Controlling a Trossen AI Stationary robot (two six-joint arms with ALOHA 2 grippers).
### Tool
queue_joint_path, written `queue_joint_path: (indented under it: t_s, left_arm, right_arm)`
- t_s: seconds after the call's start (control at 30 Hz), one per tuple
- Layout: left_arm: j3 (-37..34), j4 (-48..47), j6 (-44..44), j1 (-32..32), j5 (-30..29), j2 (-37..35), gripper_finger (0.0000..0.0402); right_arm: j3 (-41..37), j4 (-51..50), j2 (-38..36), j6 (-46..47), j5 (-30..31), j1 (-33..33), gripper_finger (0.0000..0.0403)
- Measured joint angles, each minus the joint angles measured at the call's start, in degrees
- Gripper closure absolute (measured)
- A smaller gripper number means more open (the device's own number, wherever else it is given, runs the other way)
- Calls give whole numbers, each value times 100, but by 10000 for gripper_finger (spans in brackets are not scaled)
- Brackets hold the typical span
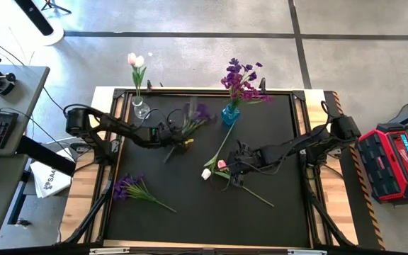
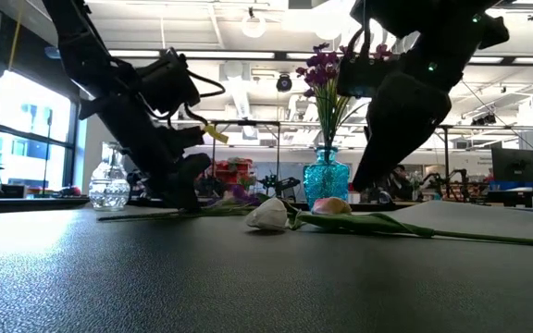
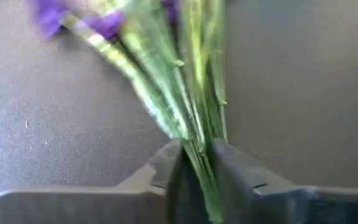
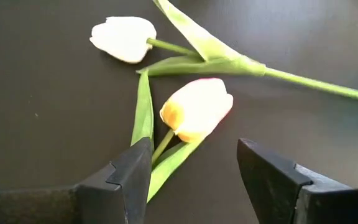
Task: Sort flowers into vase by color
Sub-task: Put the top violet flower into the blue vase
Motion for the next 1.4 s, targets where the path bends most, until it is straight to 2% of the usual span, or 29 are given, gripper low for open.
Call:
queue_joint_path:
  t_s: [0.13,0.23,0.33,0.43,0.6,0.77,0.9,1.0,1.07,1.23,1.4]
  left_arm:
    - [2,-31,172,0,4,-14,392]
    - [-6,-328,215,1,-132,-198,392]
    - [-22,-631,270,-81,-467,-625,397]
    - [-15,-704,443,-267,-663,-1206,399]
    - [-11,-509,974,-839,-940,-2160,400]
    - [-224,577,1789,-1504,-1082,-2766,401]
    - [-432,1673,2539,-1981,-1082,-2911,401]
    - [-541,2337,3066,-2242,-978,-2909,401]
    - [-598,2678,3303,-2345,-677,-2905,401]
    - [-612,3015,3582,-2479,61,-2901,401]
    - [-612,3305,3865,-2594,210,-2723,401]
  right_arm:
    - [-2,95,-127,-99,744,274,194]
    - [-2,129,-276,-177,1183,497,194]
    - [-4,442,-341,-353,1379,655,194]
    - [-81,987,-326,-710,1309,737,194]
    - [-899,2890,-395,-1146,932,779,194]
    - [-1903,4975,-504,-1269,852,682,194]
    - [-2388,6419,-518,-1400,860,574,194]
    - [-2510,6911,-518,-1536,856,527,194]
    - [-2510,7180,-518,-1692,744,523,194]
    - [-2511,8186,-518,-2257,-98,547,194]
    - [-2509,8577,-518,-2335,-127,523,194]
